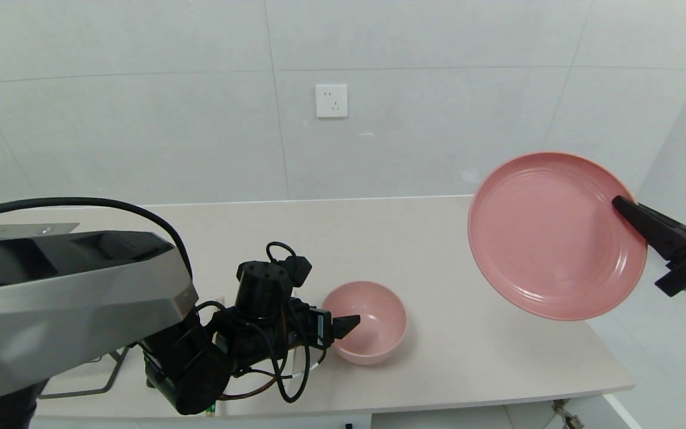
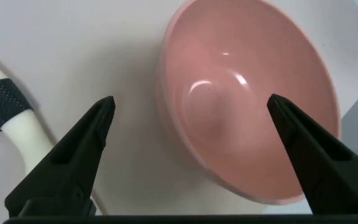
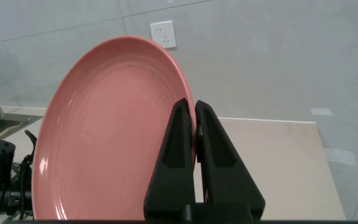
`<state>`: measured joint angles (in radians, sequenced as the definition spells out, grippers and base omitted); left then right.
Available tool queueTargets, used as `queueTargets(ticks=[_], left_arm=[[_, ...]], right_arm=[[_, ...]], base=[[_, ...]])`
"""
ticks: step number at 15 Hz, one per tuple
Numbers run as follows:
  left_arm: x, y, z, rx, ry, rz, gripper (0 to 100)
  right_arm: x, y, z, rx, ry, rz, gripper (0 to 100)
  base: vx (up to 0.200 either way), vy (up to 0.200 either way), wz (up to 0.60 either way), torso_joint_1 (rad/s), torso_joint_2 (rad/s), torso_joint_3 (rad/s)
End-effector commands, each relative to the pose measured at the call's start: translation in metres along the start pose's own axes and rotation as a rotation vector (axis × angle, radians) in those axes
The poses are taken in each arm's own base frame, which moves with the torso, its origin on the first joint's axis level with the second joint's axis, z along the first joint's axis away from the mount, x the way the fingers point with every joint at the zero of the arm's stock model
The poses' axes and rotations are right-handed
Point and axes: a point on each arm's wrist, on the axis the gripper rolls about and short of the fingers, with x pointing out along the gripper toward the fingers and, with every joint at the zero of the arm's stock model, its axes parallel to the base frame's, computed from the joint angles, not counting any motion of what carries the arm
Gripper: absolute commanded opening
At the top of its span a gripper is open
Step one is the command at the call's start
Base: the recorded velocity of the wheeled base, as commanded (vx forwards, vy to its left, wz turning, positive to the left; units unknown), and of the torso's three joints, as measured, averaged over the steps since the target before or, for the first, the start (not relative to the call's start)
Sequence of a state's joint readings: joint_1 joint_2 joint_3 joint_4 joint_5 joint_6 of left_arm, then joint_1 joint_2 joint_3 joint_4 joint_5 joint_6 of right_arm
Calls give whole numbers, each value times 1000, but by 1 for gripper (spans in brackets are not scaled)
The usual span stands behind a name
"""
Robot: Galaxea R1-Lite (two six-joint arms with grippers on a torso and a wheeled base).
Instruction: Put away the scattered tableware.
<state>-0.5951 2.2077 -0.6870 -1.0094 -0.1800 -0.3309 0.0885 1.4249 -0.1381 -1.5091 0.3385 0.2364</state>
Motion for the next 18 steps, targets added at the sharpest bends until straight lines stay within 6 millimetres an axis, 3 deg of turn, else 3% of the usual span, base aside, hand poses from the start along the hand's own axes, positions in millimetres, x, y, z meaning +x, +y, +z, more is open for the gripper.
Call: queueTargets(ticks=[1,3,4,8,9,11,12,14,18], left_arm=[[9,1,-4,0,15,2,100],[13,-2,-9,2,36,-4,100],[13,-3,-13,4,47,3,0],[11,-6,-12,6,51,3,0],[3,-10,-2,12,16,-3,0],[-13,-20,17,23,-51,-26,0],[-33,-27,37,32,-125,-42,0],[-56,-30,51,47,-193,-38,0],[-98,-37,54,100,-255,-44,0]], right_arm=[[0,0,0,0,0,1,0],[0,0,0,-1,-1,1,0],[0,0,1,-1,-3,2,0],[-1,0,3,-5,-11,1,0],[-1,0,2,-5,-10,0,0],[-1,0,2,-3,-7,0,0],[-1,0,2,-3,-7,0,0],[-1,1,2,-3,-9,2,0],[-1,0,1,-3,-5,-1,0]], base=[[0,0,0,0,0,0],[0,0,0,0,0,0],[0,0,0,0,0,0],[0,0,0,0,0,0],[0,0,0,0,0,0],[0,0,0,0,0,0],[0,0,0,0,0,0],[0,0,0,0,0,0],[0,0,0,0,0,0]])
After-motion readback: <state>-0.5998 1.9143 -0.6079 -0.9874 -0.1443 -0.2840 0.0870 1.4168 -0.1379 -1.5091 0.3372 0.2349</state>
